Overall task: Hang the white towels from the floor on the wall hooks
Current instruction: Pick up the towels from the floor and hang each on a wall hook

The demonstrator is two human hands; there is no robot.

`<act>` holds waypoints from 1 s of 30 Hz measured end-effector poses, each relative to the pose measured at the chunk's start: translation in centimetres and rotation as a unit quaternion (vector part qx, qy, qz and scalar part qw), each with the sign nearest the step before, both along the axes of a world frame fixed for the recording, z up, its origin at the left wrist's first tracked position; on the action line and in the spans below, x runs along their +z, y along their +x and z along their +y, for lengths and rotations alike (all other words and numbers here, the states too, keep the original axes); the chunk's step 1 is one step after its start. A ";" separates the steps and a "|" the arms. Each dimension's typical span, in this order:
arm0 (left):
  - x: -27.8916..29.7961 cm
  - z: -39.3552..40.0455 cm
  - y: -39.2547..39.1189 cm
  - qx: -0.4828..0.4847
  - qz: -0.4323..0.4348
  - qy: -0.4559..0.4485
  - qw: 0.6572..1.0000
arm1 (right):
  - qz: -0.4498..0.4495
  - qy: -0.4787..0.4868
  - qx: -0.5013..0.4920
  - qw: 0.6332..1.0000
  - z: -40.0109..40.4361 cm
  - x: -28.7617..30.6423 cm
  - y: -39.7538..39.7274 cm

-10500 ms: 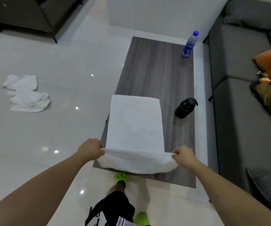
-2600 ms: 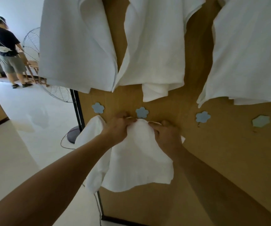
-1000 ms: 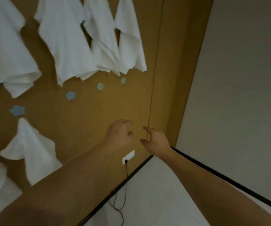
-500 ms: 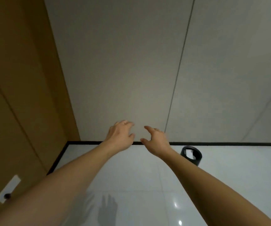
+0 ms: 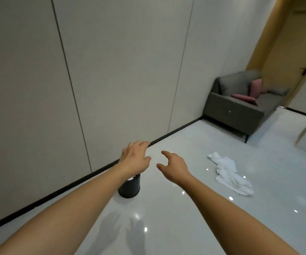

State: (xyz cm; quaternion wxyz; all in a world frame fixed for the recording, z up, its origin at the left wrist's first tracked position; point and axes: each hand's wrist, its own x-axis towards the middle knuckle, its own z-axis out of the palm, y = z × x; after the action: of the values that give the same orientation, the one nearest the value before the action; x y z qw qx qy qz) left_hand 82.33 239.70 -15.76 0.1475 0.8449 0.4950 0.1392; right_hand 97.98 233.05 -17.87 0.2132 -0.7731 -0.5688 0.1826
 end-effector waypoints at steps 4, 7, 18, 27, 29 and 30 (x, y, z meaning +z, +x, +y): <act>0.0 6.9 8.7 -0.080 0.007 -0.010 0.997 | 0.003 -0.020 -0.078 0.997 4.3 0.2 7.6; -0.2 10.5 15.2 -0.133 0.011 -0.012 0.991 | 0.016 -0.029 -0.132 0.991 5.9 -0.2 12.8; -4.6 18.3 38.2 -0.268 0.048 -0.037 0.961 | 0.049 -0.042 -0.265 0.962 9.4 -4.1 32.9; -8.4 24.1 58.3 -0.311 0.120 -0.070 0.940 | 0.151 -0.087 -0.315 0.933 13.0 -9.5 52.1; -9.4 25.1 62.1 -0.314 0.127 -0.082 0.937 | 0.161 -0.111 -0.316 0.928 13.6 -10.7 55.6; -10.0 25.6 63.7 -0.315 0.129 -0.089 0.936 | 0.167 -0.119 -0.320 0.925 13.9 -11.2 57.2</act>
State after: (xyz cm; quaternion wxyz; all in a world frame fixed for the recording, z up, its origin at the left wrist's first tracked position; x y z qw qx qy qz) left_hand 146.05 265.31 -25.81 0.1935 0.9516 0.2283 -0.0696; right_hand 155.22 246.93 -29.10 0.2586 -0.8918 -0.2217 0.2977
